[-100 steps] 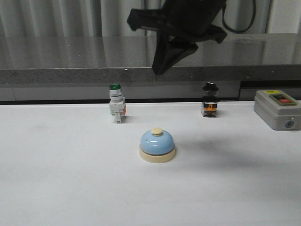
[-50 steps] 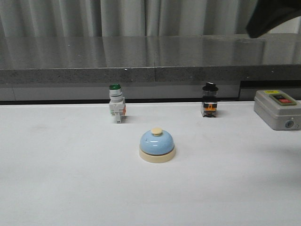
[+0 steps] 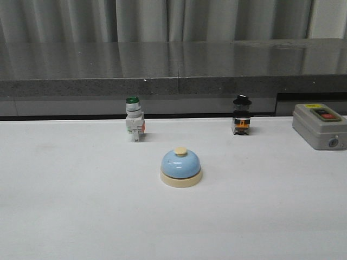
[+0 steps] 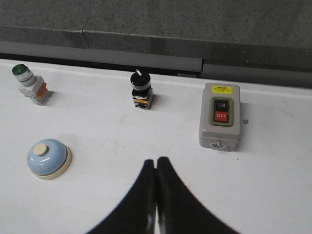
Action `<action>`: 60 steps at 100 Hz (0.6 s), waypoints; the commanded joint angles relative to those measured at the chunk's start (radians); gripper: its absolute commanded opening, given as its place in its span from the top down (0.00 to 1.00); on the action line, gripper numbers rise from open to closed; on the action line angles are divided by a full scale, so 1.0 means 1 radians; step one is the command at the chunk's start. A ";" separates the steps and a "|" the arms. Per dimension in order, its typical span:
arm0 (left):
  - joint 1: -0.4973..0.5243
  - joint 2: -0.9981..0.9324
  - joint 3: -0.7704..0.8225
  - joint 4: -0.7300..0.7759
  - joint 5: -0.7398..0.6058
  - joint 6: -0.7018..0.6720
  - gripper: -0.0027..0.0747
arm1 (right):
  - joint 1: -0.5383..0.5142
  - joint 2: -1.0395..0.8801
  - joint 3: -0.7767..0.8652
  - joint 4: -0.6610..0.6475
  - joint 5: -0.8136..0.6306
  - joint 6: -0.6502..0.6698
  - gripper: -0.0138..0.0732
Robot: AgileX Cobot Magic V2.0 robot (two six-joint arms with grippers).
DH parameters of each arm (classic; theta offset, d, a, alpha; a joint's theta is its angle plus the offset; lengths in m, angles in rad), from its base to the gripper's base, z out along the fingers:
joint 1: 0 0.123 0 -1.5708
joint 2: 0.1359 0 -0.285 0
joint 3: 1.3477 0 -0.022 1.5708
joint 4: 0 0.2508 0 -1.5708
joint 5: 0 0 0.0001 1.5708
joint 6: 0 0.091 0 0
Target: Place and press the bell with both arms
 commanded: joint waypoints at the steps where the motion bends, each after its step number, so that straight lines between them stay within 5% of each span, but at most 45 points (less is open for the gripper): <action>1: -0.001 -0.029 0.042 -0.001 -0.087 -0.006 0.99 | -0.006 -0.091 0.014 -0.007 -0.074 -0.008 0.91; 37: -0.001 -0.029 0.042 -0.001 -0.087 -0.006 0.99 | -0.006 -0.408 0.172 -0.010 -0.108 -0.009 0.91; 60: -0.001 -0.029 0.042 -0.001 -0.087 -0.006 0.99 | -0.006 -0.439 0.173 -0.010 -0.087 -0.009 0.91</action>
